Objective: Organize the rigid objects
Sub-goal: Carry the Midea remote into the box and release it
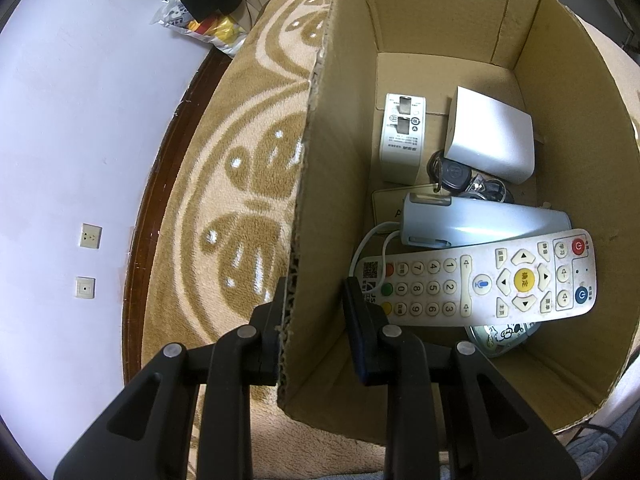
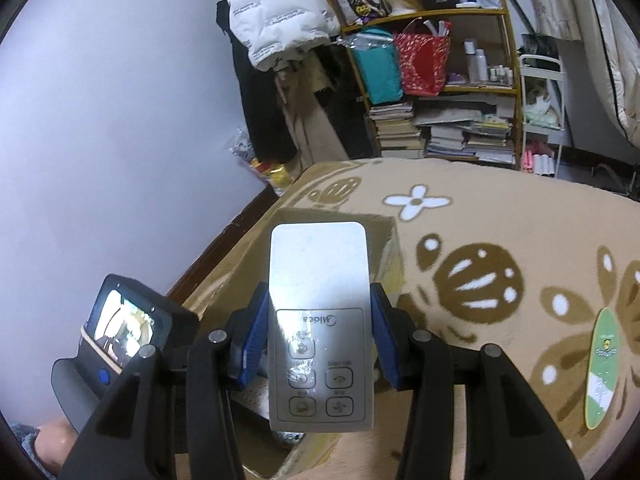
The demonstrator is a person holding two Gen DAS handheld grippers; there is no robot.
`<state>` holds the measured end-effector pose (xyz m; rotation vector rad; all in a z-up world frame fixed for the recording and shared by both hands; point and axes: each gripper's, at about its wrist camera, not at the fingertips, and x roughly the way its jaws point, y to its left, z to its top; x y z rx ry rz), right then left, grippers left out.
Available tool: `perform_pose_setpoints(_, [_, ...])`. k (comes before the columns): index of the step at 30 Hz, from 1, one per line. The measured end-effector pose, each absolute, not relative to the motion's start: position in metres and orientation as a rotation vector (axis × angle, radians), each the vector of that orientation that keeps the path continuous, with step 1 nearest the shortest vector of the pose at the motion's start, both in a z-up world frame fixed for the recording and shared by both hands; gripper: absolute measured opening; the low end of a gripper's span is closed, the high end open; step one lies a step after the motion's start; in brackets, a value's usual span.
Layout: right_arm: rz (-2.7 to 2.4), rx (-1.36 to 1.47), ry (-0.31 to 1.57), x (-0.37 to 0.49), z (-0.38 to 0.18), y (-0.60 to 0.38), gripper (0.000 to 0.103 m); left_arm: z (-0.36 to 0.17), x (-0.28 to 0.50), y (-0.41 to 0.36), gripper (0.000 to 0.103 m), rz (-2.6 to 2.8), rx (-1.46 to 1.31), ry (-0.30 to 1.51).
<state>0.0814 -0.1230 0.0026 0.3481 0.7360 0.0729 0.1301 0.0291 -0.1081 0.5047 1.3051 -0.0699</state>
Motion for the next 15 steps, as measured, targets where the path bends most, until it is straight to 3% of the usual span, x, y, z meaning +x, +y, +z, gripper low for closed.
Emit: perform_pose_setpoints(15, [0.099,0.298,0.813,0.088,-0.027,-0.090,0.050,-0.108,0.131,0.031,0.025,-0.071,0.506,1.304])
